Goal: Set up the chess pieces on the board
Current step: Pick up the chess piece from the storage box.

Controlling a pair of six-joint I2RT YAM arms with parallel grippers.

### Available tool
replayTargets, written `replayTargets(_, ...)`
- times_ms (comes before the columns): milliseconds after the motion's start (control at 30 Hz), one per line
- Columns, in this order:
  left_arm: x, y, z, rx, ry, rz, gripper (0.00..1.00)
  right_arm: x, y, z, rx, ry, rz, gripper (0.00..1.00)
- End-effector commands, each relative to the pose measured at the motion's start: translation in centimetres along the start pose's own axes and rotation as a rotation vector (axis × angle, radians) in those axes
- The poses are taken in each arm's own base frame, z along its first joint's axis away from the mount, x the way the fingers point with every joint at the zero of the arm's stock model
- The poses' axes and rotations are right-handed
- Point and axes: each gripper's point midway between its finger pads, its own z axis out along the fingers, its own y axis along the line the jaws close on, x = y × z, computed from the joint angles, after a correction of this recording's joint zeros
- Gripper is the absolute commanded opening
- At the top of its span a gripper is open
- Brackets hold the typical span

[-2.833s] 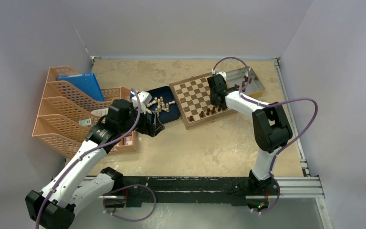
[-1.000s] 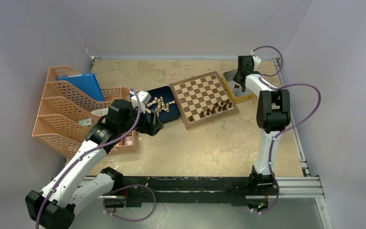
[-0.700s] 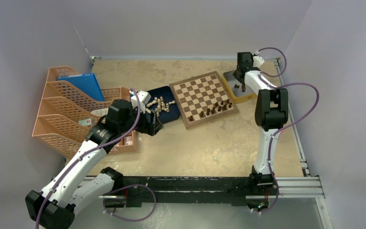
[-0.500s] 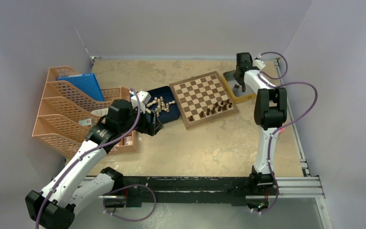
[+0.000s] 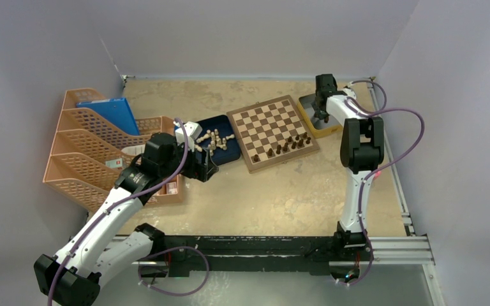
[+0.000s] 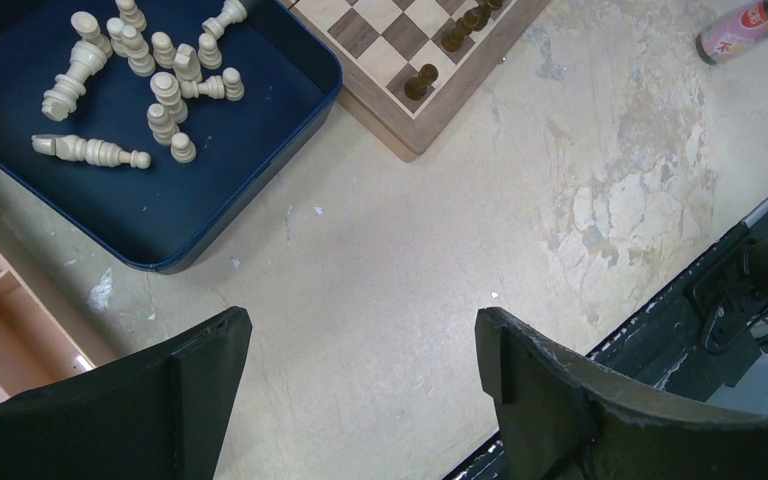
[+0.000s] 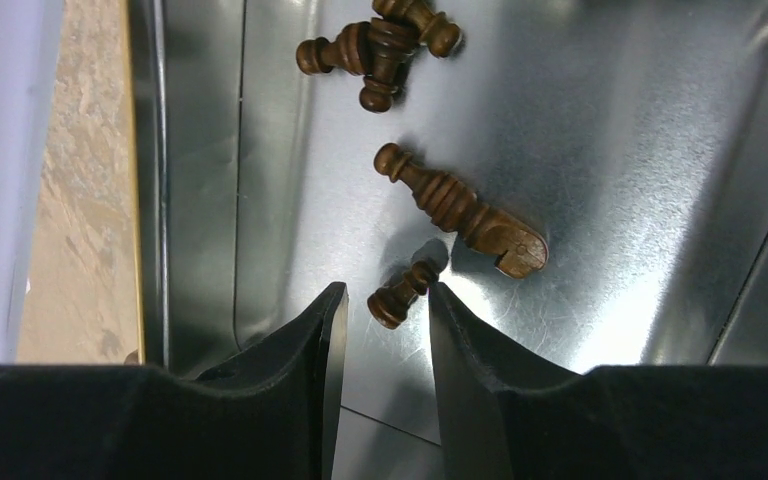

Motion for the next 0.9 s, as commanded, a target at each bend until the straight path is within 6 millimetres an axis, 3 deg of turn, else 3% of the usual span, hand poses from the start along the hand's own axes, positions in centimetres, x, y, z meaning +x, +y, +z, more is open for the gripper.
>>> replayTargets(0, -1.4, 0.0, -0.3, -0.002, -0.051, 0.027, 0.83, -0.7, -0.8, -0.2, 0.041, -0.030, 0.077, 0.39)
replayTargets(367, -1.3, 0.1, -0.2, -0.008, -0.045, 0.025, 0.83, 0.5, -1.2, 1.3, 0.062, -0.009, 0.072, 0.36)
replayTargets(533, -1.3, 0.1, -0.2, -0.008, -0.043, 0.024, 0.83, 0.4, -0.9, 1.4, 0.055, -0.012, 0.068, 0.29)
replayTargets(700, -1.3, 0.0, -0.2, -0.006, -0.045, 0.024, 0.82, -0.1, -0.6, 1.0, 0.042, -0.026, 0.058, 0.16)
replayTargets(867, -1.3, 0.0, -0.2, -0.005, -0.047, 0.016, 0.81, -2.1, 0.2, -0.3, 0.005, -0.090, 0.011, 0.15)
